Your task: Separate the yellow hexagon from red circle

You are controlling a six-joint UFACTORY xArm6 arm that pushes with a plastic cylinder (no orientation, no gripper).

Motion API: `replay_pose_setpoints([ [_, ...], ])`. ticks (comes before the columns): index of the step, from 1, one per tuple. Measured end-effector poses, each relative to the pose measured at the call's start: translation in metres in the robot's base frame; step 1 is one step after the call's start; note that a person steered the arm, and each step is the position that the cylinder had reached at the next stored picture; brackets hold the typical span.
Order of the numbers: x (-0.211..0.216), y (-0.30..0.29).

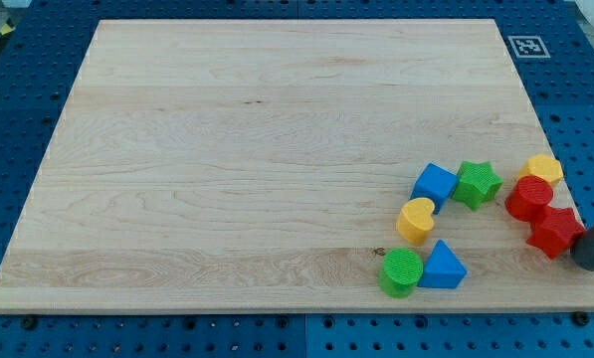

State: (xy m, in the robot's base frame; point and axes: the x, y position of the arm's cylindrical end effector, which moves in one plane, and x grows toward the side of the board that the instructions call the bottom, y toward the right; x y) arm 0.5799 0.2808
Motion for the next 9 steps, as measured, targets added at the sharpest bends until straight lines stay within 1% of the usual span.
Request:
replay_pose_setpoints([
  [2,-0.037,-0.109],
  [3,-0.033,-0.087],
  [4,0.001,-0.039],
  [5,0.007,-0.025],
  [6,-0.068,-0.035],
  [7,-0.116,-0.016],
  [8,-0.123,-0.01],
  [9,-0.085,0.003],
])
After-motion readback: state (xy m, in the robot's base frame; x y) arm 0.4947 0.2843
